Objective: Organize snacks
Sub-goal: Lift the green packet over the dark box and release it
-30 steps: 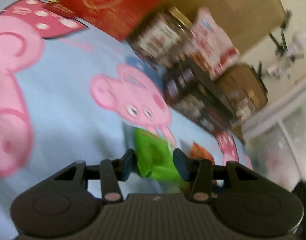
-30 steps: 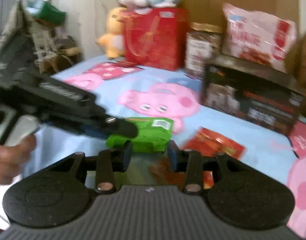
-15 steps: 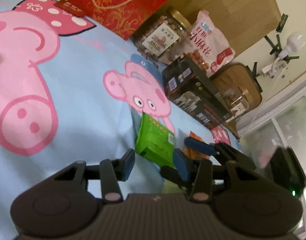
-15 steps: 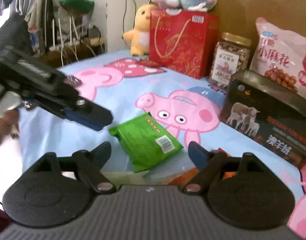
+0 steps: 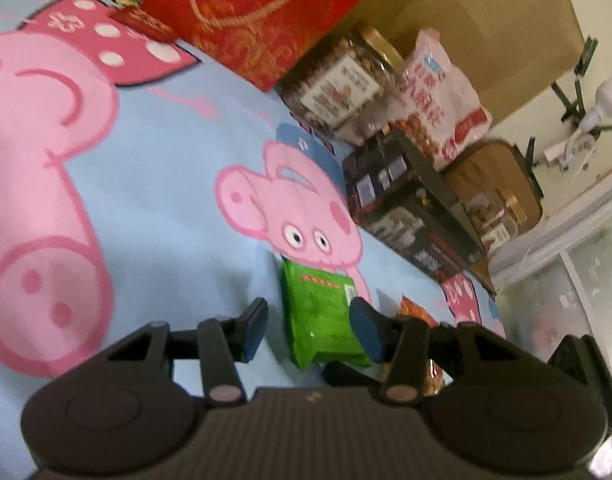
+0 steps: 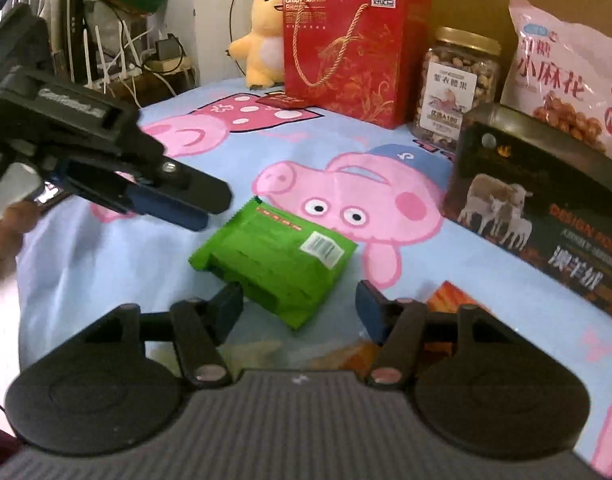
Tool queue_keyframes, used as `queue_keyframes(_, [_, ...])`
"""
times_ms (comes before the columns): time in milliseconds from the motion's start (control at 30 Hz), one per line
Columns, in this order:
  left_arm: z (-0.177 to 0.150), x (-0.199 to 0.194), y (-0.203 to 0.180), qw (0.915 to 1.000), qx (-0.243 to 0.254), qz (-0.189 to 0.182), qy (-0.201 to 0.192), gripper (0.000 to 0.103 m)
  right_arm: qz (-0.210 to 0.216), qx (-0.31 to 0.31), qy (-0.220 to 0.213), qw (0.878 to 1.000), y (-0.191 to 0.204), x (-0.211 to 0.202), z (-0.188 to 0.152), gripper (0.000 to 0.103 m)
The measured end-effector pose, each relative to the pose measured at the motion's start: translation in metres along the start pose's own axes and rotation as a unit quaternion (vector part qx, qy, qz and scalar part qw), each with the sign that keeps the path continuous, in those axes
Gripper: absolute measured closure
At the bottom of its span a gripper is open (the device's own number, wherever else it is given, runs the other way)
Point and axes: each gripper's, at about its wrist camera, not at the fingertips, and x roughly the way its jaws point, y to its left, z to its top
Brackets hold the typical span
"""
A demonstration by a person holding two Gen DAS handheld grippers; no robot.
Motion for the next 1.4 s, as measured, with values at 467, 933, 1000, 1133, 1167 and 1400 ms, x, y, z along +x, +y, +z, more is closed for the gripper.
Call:
queue_keyframes(467, [0.023,0.001,-0.058,0.9974,0.062,-0.019,-0.032,0.061,-0.034,-0.011,-0.102,0.994,0.001,-0.028,0.018,0.046])
queue_keyframes(933, [0.095,0.133,-0.183,0.9850,0.164,-0.055,0.006,0.061,-0.153,0.077,-0.161,0.972,-0.134,-0.060,0.040,0.046])
queue_keyframes(1000, [0.098,0.151,-0.187,0.9847,0.167,-0.048,0.007,0.061,-0.155,0.093,-0.158,0.971,-0.148,-0.054,0.037,0.045])
queue_keyframes(1133, [0.103,0.178,-0.187,0.9842,0.176,-0.012,0.010,0.057,-0.172,0.111,-0.151,0.967,-0.168,-0.035,0.033,0.041])
queue_keyframes(1167, [0.103,0.180,-0.185,0.9839,0.179,0.000,0.009,0.054,-0.189,0.109,-0.151,0.964,-0.168,-0.031,0.032,0.038])
queue_keyframes(1400, [0.096,0.135,-0.177,0.9848,0.171,-0.031,-0.008,0.054,-0.184,0.142,-0.185,0.955,-0.171,-0.055,0.018,0.031])
